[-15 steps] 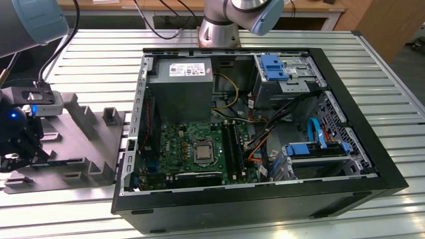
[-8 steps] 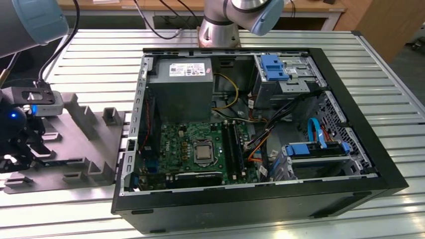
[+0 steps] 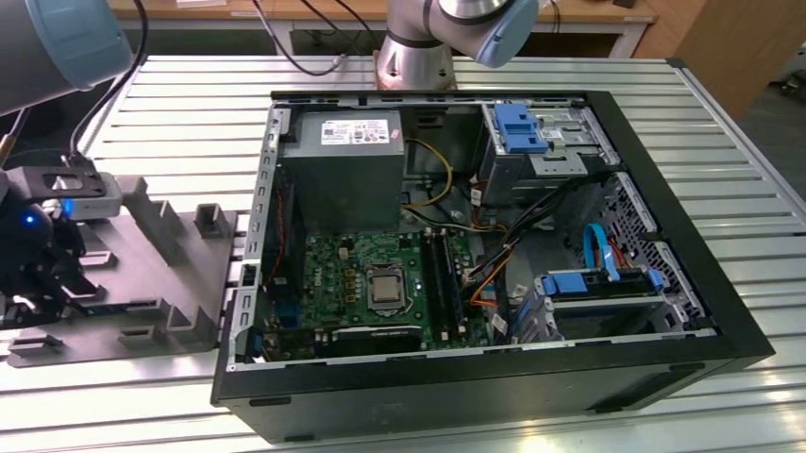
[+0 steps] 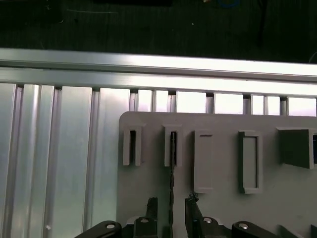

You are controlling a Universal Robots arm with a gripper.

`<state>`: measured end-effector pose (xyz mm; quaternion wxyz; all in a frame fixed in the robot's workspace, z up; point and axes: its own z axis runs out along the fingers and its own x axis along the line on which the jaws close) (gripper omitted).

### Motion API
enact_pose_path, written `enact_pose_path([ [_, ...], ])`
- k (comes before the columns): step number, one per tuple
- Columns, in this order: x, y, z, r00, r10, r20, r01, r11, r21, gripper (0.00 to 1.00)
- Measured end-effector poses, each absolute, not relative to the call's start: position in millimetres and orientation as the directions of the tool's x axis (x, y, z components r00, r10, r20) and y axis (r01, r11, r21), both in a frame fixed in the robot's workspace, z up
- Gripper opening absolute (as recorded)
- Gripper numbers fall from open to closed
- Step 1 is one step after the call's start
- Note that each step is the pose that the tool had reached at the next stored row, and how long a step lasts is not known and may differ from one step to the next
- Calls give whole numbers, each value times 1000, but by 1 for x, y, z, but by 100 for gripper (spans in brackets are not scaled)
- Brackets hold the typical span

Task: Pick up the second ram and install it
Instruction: 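Pick up the second ram and move it above second insertion slot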

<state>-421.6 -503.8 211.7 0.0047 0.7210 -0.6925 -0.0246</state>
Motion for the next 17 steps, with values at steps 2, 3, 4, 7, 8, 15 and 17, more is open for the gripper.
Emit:
enact_pose_path([
  [2, -422, -504, 209, 56, -998, -29, -998, -57, 41, 36],
  [3, -422, -504, 208, 60, -998, -29, -997, -61, 41, 36],
  [4, -422, -504, 207, 64, -998, -29, -997, -65, 41, 36],
  [7, -422, -504, 203, 72, -997, -29, -997, -73, 41, 36],
  [8, -423, -504, 201, 74, -997, -29, -996, -75, 40, 36],
  [15, -423, -504, 198, 79, -996, -29, -996, -80, 41, 36],
  [17, -423, -504, 198, 79, -996, -29, -996, -80, 40, 36],
])
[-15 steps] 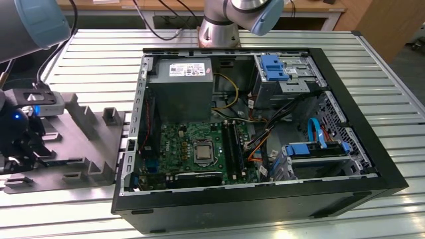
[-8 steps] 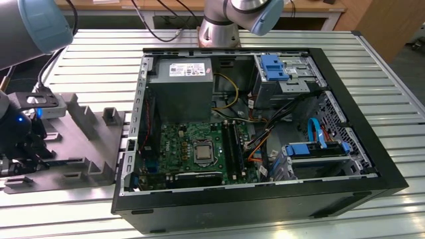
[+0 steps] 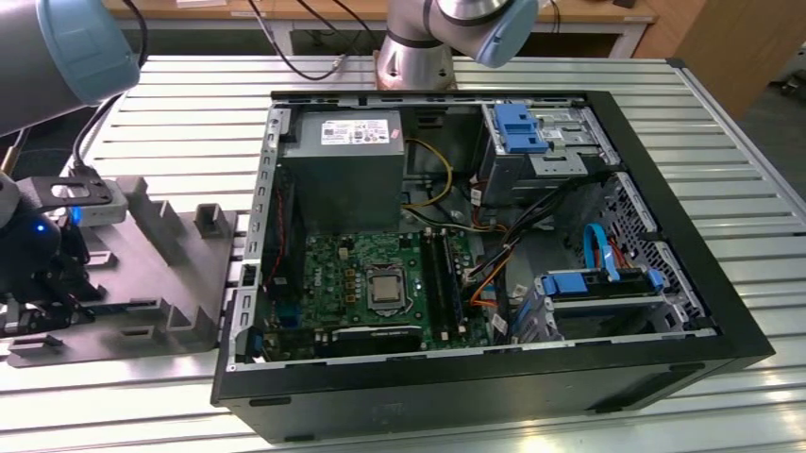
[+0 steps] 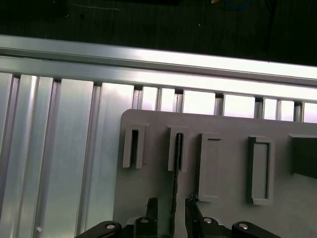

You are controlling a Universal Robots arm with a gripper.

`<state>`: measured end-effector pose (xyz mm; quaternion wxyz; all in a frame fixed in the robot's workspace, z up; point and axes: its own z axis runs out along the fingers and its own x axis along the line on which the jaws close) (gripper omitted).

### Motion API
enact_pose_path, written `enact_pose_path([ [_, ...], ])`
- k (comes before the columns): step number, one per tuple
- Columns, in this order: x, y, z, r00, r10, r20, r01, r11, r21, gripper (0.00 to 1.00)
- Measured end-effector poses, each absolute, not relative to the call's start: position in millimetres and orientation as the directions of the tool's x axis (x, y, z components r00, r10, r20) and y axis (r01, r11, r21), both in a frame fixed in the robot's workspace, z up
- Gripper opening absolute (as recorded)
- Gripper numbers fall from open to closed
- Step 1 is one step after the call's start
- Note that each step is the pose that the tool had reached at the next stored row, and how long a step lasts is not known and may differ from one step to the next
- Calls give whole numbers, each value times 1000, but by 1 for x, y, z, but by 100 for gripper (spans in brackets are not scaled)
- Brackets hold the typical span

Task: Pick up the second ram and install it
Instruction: 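Pick up the second ram and move it above second insertion slot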

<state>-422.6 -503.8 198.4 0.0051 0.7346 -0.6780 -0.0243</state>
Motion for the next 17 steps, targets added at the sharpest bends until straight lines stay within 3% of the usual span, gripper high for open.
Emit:
enact_pose_path([
  [3, -423, -504, 198, 79, -996, -29, -996, -81, 40, 34],
  [4, -423, -504, 198, 79, -996, -29, -996, -81, 41, 27],
  [17, -423, -504, 200, 79, -996, -29, -996, -81, 41, 27],
])
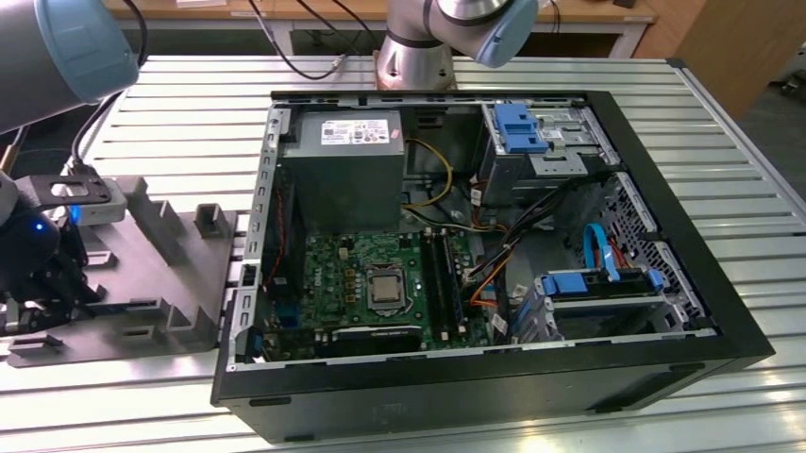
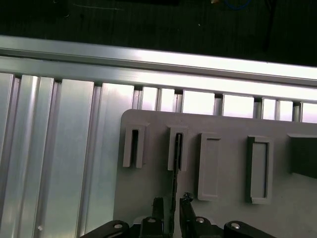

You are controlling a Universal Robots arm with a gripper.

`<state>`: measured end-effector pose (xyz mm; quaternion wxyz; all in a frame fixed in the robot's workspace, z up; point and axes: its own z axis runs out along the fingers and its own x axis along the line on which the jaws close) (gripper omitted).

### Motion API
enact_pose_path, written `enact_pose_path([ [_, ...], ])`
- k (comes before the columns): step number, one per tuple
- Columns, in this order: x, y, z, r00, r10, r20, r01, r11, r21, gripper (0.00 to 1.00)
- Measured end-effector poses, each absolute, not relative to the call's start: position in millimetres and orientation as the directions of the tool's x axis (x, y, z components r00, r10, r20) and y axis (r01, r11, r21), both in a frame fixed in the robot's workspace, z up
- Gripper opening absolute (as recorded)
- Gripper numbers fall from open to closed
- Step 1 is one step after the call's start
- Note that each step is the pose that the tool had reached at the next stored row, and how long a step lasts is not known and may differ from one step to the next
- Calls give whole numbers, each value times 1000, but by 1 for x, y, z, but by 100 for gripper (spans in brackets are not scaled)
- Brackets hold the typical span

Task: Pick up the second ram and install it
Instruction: 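Pick up the second ram and move it above second insertion slot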

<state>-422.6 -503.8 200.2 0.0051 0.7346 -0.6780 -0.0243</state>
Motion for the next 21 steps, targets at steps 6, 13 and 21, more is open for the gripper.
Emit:
enact_pose_path([
  [6, -423, -504, 200, 79, -996, -29, -996, -81, 41, 19],
  [13, -422, -504, 200, 79, -996, -29, -996, -81, 40, 19],
  [21, -421, -504, 200, 79, -996, -29, -996, -80, 40, 17],
])
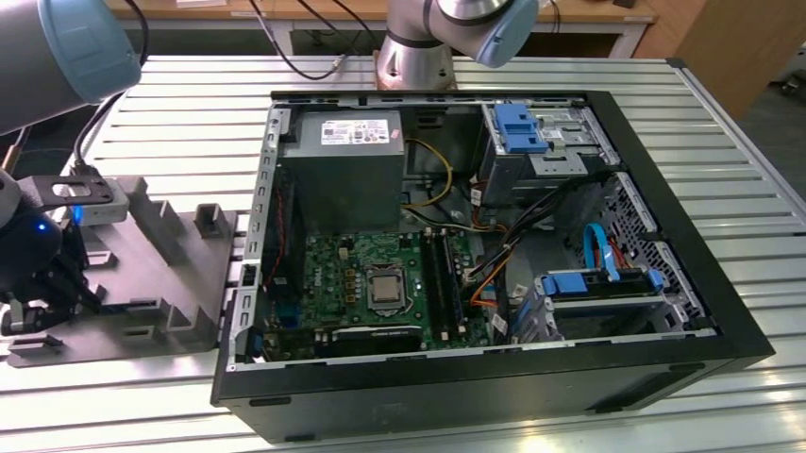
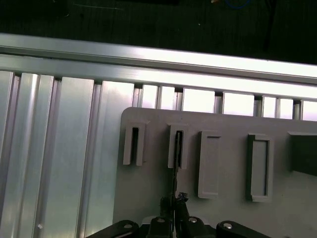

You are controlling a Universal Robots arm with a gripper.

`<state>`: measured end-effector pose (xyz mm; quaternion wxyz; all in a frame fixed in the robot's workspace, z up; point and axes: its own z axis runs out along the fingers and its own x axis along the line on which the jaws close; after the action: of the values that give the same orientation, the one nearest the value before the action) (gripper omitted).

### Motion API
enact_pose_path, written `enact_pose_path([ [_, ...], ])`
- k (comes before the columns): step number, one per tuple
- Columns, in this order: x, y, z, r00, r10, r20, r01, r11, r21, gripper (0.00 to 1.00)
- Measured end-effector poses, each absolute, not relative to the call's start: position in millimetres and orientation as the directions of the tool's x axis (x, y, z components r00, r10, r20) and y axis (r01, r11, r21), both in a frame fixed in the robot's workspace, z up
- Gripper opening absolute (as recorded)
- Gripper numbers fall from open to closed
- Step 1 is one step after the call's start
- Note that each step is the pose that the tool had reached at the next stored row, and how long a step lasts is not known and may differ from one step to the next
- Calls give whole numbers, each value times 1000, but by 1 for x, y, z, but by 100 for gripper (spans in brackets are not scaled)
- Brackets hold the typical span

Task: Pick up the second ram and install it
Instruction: 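Pick up the second ram and move it above second insertion slot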

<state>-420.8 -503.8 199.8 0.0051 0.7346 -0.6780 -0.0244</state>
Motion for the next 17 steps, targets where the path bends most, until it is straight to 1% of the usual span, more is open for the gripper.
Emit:
enact_pose_path([
  [1, -421, -504, 200, 79, -996, -29, -996, -81, 41, 17],
  [2, -421, -504, 200, 79, -996, -29, -996, -81, 41, 11],
  [10, -421, -504, 200, 77, -997, -29, -996, -78, 41, 11],
  [15, -421, -504, 199, -4, -1000, -29, -999, 3, 41, 11],
  [17, -421, -504, 199, -6, -1000, -29, -999, 4, 41, 11],
])
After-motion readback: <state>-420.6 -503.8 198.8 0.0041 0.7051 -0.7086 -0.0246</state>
